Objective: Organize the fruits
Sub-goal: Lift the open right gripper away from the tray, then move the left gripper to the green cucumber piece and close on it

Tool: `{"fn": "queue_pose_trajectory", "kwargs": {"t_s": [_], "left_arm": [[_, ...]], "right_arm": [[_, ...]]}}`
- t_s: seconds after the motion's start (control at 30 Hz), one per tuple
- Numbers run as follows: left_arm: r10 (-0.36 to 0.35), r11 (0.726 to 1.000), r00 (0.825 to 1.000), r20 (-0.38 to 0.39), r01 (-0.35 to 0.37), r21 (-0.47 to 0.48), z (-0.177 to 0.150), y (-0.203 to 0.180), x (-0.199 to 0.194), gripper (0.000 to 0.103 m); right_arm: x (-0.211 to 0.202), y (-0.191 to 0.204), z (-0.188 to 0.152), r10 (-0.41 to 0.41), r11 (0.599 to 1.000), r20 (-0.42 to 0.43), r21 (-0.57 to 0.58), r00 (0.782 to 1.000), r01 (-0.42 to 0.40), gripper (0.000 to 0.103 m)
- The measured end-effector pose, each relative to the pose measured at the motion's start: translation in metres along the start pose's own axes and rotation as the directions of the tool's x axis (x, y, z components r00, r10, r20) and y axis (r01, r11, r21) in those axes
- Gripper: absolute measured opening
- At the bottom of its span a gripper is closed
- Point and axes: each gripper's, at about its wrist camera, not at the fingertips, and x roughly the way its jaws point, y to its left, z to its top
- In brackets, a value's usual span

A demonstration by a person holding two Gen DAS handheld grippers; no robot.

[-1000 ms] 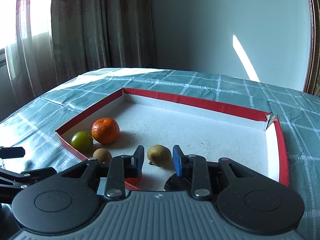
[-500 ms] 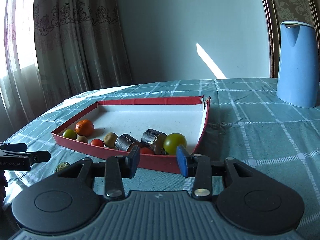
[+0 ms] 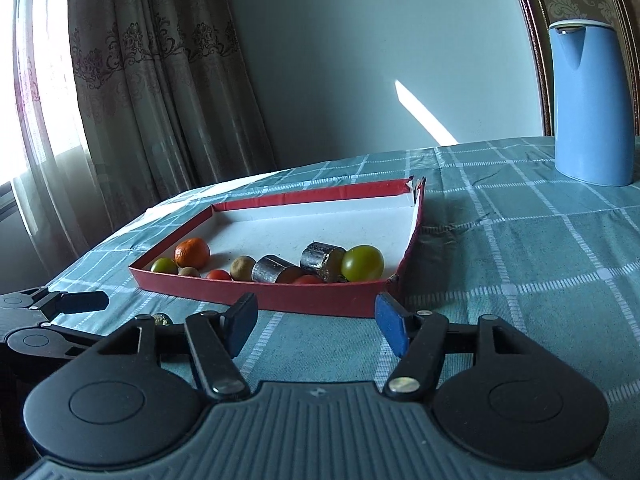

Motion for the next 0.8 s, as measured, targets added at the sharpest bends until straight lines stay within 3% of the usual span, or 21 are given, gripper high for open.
{"fn": "queue_pose_trajectory", "kwargs": {"t_s": [0.23, 0.43, 0.8], "left_arm": [[-0.006, 1.000, 0.999, -0.035, 0.005, -0.018, 0.003, -0.003, 0.009, 0.103], [-0.008, 0.998, 0.991, -0.132, -0.001, -0.067, 0.004, 0.001, 0.027, 0.103], [-0.012, 0.994, 0.988, -0.152, -0.004, -0.107, 0.005, 0.004, 0.030, 0.103]], "right_arm": [[0.007, -0.010, -0.001, 0.009, 0.998, -0.041, 0.066, 0.999, -0.006, 0.065], [0.010, -0.010, -0.002, 0.008, 0.998, -0.062, 0.066, 0.998, -0.004, 0.065], [0.015, -0.013, -0.003, 0.001, 0.996, -0.093, 0.091, 0.996, 0.007, 0.068]]}}
